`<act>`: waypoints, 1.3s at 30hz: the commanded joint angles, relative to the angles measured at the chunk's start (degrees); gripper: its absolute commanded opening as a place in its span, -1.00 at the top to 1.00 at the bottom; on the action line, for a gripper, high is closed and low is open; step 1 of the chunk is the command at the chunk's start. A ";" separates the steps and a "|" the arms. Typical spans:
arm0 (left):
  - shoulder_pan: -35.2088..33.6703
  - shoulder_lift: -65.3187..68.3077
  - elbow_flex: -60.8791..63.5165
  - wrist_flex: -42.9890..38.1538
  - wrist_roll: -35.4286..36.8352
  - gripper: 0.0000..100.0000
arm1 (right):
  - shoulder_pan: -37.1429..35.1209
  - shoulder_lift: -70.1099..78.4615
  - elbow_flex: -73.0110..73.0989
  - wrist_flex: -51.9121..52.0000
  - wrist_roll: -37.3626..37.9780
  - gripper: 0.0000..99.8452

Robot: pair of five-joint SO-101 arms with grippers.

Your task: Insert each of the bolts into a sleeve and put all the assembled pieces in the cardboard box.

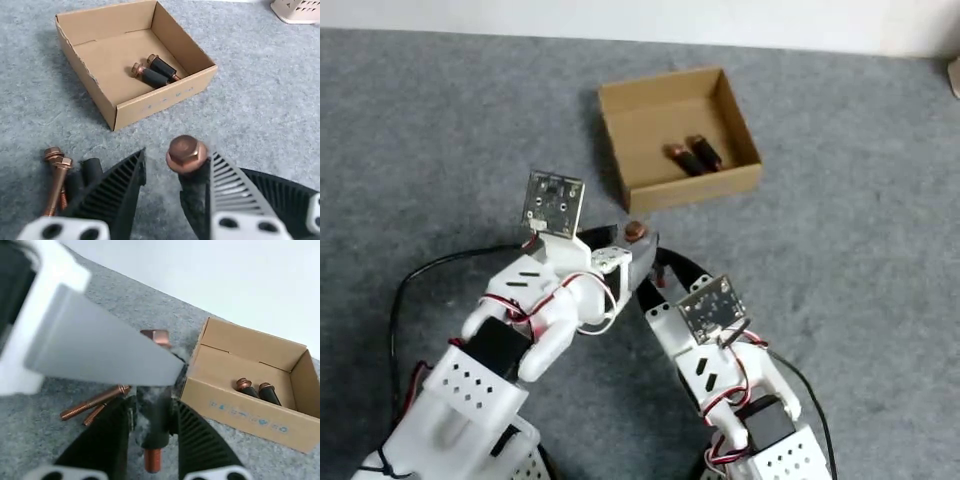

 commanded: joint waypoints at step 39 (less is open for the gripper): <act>-24.22 66.77 -65.19 45.98 -1.32 0.62 | 3.12 -0.22 7.69 -0.31 3.43 0.99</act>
